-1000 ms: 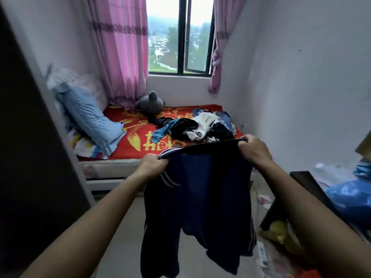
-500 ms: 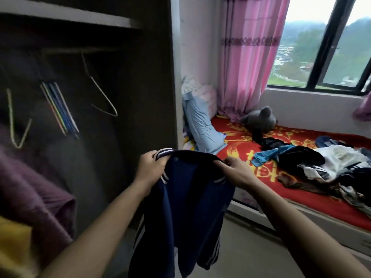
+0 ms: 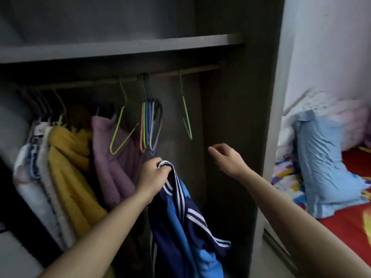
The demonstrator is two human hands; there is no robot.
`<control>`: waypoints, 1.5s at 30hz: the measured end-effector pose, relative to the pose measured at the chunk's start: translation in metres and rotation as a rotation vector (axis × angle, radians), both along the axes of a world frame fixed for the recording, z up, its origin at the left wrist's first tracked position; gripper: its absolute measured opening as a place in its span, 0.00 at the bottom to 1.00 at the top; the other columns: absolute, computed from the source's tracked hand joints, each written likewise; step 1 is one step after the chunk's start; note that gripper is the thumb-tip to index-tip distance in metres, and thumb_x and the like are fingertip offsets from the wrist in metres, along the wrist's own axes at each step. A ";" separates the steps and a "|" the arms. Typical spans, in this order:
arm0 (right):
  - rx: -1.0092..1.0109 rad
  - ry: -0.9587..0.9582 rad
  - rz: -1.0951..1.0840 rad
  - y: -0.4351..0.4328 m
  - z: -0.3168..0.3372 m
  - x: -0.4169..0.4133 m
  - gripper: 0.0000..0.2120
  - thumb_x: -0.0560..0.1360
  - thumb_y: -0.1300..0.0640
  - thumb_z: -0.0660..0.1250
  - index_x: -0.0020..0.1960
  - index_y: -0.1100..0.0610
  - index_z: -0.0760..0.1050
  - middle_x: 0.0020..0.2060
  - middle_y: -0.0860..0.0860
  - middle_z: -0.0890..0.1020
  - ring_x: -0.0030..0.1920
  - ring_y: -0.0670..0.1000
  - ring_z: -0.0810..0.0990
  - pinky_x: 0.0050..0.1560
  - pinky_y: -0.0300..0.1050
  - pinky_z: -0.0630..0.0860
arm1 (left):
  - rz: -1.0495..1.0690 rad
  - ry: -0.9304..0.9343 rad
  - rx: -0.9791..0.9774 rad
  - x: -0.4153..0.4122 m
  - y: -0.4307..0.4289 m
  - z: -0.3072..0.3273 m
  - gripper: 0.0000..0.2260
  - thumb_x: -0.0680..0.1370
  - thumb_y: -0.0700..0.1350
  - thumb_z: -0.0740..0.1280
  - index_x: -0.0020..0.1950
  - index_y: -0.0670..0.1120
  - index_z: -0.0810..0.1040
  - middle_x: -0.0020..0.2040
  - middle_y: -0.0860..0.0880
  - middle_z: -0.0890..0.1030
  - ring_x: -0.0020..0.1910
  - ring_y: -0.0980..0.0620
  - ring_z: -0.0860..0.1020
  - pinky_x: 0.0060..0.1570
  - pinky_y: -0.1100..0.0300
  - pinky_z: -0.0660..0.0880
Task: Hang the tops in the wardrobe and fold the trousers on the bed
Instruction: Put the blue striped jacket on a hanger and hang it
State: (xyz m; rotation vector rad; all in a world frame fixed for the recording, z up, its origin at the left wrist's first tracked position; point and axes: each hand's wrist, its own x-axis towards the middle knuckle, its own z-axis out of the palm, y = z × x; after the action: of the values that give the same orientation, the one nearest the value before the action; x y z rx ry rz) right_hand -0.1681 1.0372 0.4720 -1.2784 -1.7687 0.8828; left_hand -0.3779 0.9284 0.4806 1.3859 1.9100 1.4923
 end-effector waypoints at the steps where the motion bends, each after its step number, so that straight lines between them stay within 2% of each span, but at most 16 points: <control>1: 0.006 0.030 0.013 0.011 0.007 -0.013 0.23 0.78 0.39 0.64 0.66 0.53 0.75 0.55 0.52 0.82 0.59 0.55 0.80 0.61 0.53 0.76 | 0.024 0.007 -0.002 -0.006 0.001 -0.003 0.09 0.70 0.37 0.66 0.32 0.43 0.68 0.29 0.47 0.66 0.29 0.53 0.65 0.31 0.55 0.61; 5: -0.010 0.126 0.034 0.048 0.034 -0.060 0.32 0.77 0.39 0.65 0.75 0.55 0.65 0.68 0.54 0.74 0.67 0.54 0.73 0.69 0.50 0.70 | 0.075 0.010 0.003 -0.033 0.016 -0.009 0.09 0.70 0.36 0.66 0.32 0.42 0.70 0.28 0.48 0.69 0.29 0.53 0.67 0.31 0.57 0.63; 10: -0.081 0.236 0.024 0.081 0.047 -0.102 0.38 0.76 0.40 0.68 0.79 0.52 0.57 0.73 0.56 0.69 0.71 0.56 0.71 0.71 0.55 0.69 | 0.047 0.021 -0.010 -0.062 0.046 -0.025 0.07 0.69 0.35 0.67 0.32 0.40 0.72 0.26 0.51 0.73 0.27 0.55 0.69 0.29 0.58 0.66; 13: -0.098 0.214 0.002 0.102 0.053 -0.123 0.42 0.76 0.41 0.69 0.80 0.51 0.51 0.75 0.55 0.67 0.71 0.58 0.70 0.70 0.57 0.70 | -0.015 -0.025 -0.015 -0.076 0.061 -0.033 0.10 0.69 0.32 0.66 0.30 0.42 0.72 0.24 0.54 0.71 0.24 0.60 0.67 0.26 0.64 0.63; 16: -0.036 0.203 -0.062 0.118 0.059 -0.145 0.38 0.78 0.46 0.67 0.80 0.54 0.52 0.66 0.55 0.75 0.63 0.58 0.78 0.65 0.56 0.75 | -0.065 -0.069 -0.037 -0.092 0.075 -0.042 0.11 0.69 0.32 0.65 0.30 0.45 0.72 0.24 0.54 0.72 0.24 0.59 0.68 0.26 0.63 0.64; 19: 0.124 0.131 -0.148 0.128 0.061 -0.162 0.20 0.82 0.52 0.60 0.72 0.58 0.71 0.61 0.56 0.80 0.60 0.57 0.79 0.60 0.52 0.76 | -0.108 -0.091 -0.054 -0.108 0.087 -0.049 0.06 0.69 0.33 0.65 0.34 0.42 0.75 0.27 0.51 0.75 0.27 0.56 0.70 0.28 0.62 0.67; 20: 0.164 0.140 -0.163 0.127 0.060 -0.164 0.18 0.83 0.53 0.58 0.68 0.58 0.75 0.59 0.55 0.81 0.58 0.56 0.79 0.58 0.50 0.76 | -0.116 -0.087 -0.055 -0.112 0.091 -0.052 0.04 0.69 0.34 0.65 0.36 0.40 0.76 0.28 0.49 0.76 0.27 0.56 0.71 0.28 0.62 0.67; 22: 0.181 0.202 -0.170 0.122 0.055 -0.165 0.16 0.83 0.51 0.58 0.64 0.57 0.78 0.53 0.53 0.83 0.53 0.52 0.79 0.51 0.45 0.74 | -0.124 -0.071 -0.079 -0.118 0.096 -0.059 0.02 0.69 0.35 0.65 0.39 0.39 0.77 0.30 0.44 0.78 0.28 0.55 0.73 0.30 0.61 0.69; 24: 0.180 0.256 -0.176 0.119 0.051 -0.159 0.15 0.83 0.51 0.59 0.60 0.57 0.80 0.46 0.49 0.82 0.47 0.49 0.79 0.45 0.43 0.72 | -0.145 -0.064 -0.115 -0.120 0.100 -0.067 0.03 0.68 0.37 0.64 0.39 0.39 0.76 0.29 0.45 0.77 0.28 0.54 0.73 0.31 0.59 0.69; 29: 0.203 0.210 -0.200 0.115 0.069 -0.137 0.14 0.82 0.54 0.59 0.47 0.58 0.80 0.34 0.48 0.78 0.36 0.48 0.74 0.36 0.44 0.69 | -0.143 -0.017 -0.156 -0.114 0.102 -0.080 0.06 0.65 0.42 0.63 0.37 0.39 0.70 0.28 0.49 0.72 0.28 0.52 0.71 0.31 0.56 0.66; 32: 0.211 0.182 -0.203 0.111 0.078 -0.127 0.14 0.81 0.53 0.59 0.47 0.59 0.80 0.33 0.49 0.78 0.35 0.48 0.74 0.34 0.44 0.69 | -0.138 0.005 -0.152 -0.107 0.099 -0.084 0.07 0.64 0.43 0.63 0.37 0.41 0.69 0.28 0.48 0.73 0.29 0.51 0.71 0.32 0.55 0.67; 34: 0.230 0.141 -0.197 0.108 0.084 -0.125 0.16 0.81 0.53 0.59 0.50 0.64 0.79 0.35 0.53 0.79 0.35 0.50 0.74 0.36 0.46 0.70 | -0.143 0.004 -0.140 -0.102 0.097 -0.084 0.06 0.64 0.42 0.63 0.36 0.43 0.68 0.27 0.49 0.71 0.28 0.52 0.70 0.32 0.55 0.67; 37: 0.301 0.128 -0.213 0.106 0.097 -0.122 0.15 0.81 0.54 0.59 0.51 0.66 0.78 0.41 0.58 0.82 0.41 0.55 0.78 0.44 0.51 0.74 | -0.132 0.007 -0.107 -0.095 0.092 -0.084 0.06 0.64 0.43 0.63 0.35 0.44 0.66 0.26 0.52 0.69 0.27 0.54 0.68 0.31 0.56 0.66; 40: 0.278 0.175 -0.208 0.102 0.098 -0.118 0.12 0.80 0.49 0.61 0.52 0.55 0.80 0.41 0.45 0.81 0.44 0.47 0.78 0.45 0.44 0.71 | -0.125 0.015 -0.068 -0.088 0.088 -0.079 0.07 0.63 0.45 0.62 0.34 0.44 0.66 0.26 0.52 0.68 0.27 0.54 0.67 0.31 0.56 0.66; 42: 0.259 0.189 -0.185 0.091 0.074 -0.114 0.10 0.80 0.47 0.63 0.52 0.51 0.78 0.41 0.43 0.80 0.44 0.42 0.77 0.44 0.39 0.70 | -0.118 0.027 -0.049 -0.085 0.086 -0.073 0.07 0.65 0.43 0.64 0.32 0.45 0.66 0.25 0.53 0.69 0.28 0.52 0.69 0.31 0.54 0.67; 45: 0.320 0.234 -0.197 0.053 -0.006 -0.101 0.08 0.79 0.46 0.65 0.44 0.48 0.73 0.34 0.44 0.77 0.35 0.36 0.75 0.36 0.29 0.68 | -0.094 0.061 -0.040 -0.079 0.081 -0.068 0.09 0.68 0.41 0.67 0.30 0.44 0.69 0.25 0.52 0.70 0.30 0.51 0.70 0.32 0.54 0.67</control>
State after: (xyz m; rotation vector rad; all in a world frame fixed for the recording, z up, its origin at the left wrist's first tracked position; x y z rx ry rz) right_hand -0.2686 1.0907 0.4664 -1.0716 -1.4998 0.5838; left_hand -0.4573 1.0096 0.4122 1.4975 1.8723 1.3764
